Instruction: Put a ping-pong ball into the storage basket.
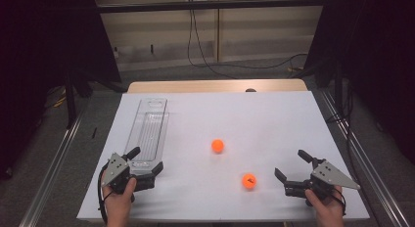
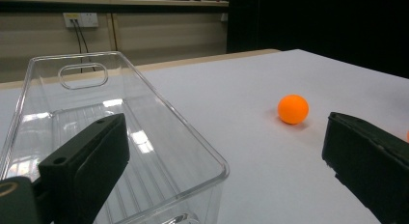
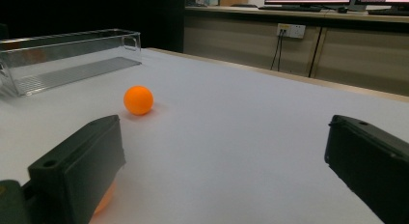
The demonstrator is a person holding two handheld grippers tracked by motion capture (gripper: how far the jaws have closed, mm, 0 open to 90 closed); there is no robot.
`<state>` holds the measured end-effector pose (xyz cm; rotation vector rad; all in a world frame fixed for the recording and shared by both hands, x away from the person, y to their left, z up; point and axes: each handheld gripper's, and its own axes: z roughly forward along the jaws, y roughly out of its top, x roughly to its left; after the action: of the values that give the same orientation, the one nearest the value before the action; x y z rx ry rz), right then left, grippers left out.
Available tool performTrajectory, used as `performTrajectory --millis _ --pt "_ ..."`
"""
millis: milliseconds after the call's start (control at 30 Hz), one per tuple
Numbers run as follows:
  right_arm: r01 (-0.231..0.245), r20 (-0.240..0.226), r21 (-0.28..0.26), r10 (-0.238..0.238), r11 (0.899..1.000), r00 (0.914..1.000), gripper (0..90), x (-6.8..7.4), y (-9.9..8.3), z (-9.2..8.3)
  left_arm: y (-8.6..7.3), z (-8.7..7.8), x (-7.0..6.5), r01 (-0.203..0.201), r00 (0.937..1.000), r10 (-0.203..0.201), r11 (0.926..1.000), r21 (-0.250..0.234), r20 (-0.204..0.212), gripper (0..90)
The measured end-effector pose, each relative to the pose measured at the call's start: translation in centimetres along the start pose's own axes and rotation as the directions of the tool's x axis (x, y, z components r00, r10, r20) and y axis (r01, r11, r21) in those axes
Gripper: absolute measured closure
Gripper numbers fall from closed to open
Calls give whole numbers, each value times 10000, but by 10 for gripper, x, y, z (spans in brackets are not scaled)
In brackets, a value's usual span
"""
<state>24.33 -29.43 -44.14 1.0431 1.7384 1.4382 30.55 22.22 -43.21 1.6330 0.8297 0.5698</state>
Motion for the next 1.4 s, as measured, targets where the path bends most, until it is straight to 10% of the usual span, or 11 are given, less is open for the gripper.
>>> performTrajectory --millis 1400 --pt "208 -206 -85 -210 9997 9996 3 0 2 0 6 14 -16 135 9941 -141 9999 63 1077 23"
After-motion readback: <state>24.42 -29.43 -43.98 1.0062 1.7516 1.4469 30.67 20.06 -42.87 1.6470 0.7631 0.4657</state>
